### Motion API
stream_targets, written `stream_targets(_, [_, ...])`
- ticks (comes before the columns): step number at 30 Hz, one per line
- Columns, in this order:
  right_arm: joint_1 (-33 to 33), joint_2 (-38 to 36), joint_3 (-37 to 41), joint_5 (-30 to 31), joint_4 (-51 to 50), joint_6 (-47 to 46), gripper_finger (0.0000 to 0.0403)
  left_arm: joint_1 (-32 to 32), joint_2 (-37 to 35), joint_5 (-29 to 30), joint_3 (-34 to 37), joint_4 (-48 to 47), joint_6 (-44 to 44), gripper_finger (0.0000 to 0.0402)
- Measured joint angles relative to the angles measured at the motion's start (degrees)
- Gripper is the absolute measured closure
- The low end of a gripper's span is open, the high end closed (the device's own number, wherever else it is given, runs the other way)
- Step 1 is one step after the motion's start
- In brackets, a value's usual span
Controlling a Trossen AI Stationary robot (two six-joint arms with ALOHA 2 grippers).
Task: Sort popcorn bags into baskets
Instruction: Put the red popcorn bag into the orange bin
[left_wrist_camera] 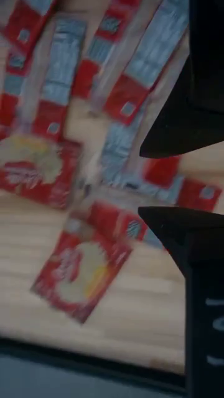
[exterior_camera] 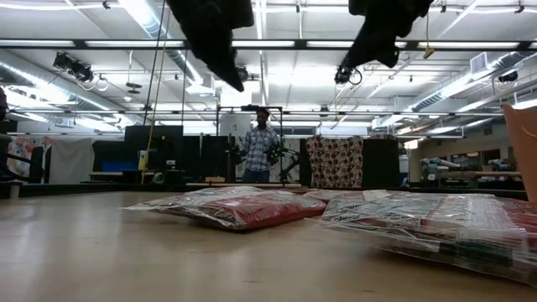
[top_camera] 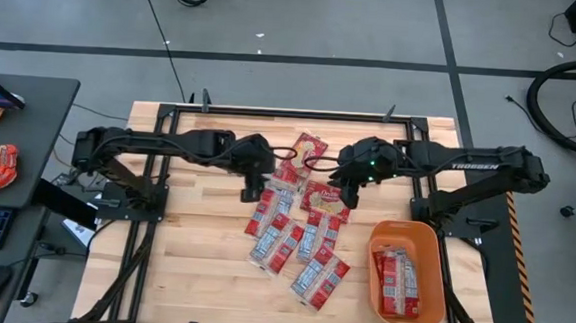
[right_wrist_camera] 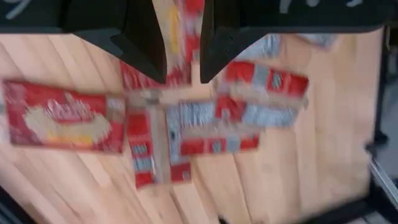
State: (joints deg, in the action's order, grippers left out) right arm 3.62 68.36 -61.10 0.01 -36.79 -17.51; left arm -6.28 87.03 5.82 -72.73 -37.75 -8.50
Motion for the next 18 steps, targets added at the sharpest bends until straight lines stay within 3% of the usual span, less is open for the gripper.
stream_targets(7, [-0.4,0.4,-1.8,-2.4,-9.2,1.0,0.03,0.0,4.8,-1.1,0.0,12.5,0.7,0.026])
stream_targets(12, [-0.5,3.5,-1.1,-2.1,-8.3,3.2,0.0284,0.0,5.8,-7.7,0.0,11.1,4.9,0.026])
stream_targets(18, [1.8,11.0,2.4,0.2,-3.4,5.7,0.0253,0.3,2.3,-8.7,0.0,6.0,11.2,0.026])
